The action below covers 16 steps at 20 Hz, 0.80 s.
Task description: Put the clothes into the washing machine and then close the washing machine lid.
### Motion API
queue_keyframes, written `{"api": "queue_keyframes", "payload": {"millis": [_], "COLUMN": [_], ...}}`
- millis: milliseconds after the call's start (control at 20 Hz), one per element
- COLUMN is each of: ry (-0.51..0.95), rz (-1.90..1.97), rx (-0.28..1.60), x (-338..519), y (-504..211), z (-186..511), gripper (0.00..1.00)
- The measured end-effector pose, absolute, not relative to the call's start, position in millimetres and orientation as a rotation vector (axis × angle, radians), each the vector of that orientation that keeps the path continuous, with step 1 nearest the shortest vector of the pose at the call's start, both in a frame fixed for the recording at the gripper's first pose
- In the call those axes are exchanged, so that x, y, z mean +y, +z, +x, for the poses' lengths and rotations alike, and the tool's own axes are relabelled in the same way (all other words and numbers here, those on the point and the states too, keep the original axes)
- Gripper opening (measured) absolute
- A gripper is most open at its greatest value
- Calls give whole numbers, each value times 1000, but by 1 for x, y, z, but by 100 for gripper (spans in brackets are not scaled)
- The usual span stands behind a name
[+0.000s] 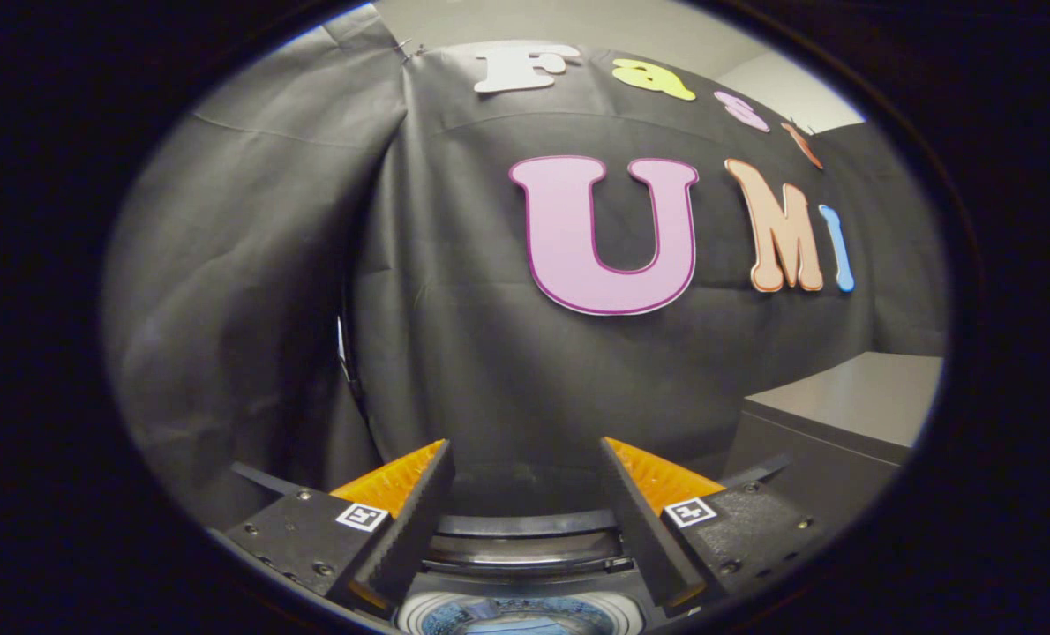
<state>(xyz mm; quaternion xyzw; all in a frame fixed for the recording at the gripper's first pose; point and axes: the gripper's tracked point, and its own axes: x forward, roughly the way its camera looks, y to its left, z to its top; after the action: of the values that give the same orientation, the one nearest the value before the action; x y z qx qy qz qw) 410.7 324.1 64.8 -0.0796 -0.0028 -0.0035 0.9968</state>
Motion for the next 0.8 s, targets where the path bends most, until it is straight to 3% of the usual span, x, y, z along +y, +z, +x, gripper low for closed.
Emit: {"api": "queue_keyframes", "payload": {"millis": [800], "ry": [43], "rz": [-159], "rx": [-52], "x": [325], "y": [62], "z": [400], "gripper": [98]}}
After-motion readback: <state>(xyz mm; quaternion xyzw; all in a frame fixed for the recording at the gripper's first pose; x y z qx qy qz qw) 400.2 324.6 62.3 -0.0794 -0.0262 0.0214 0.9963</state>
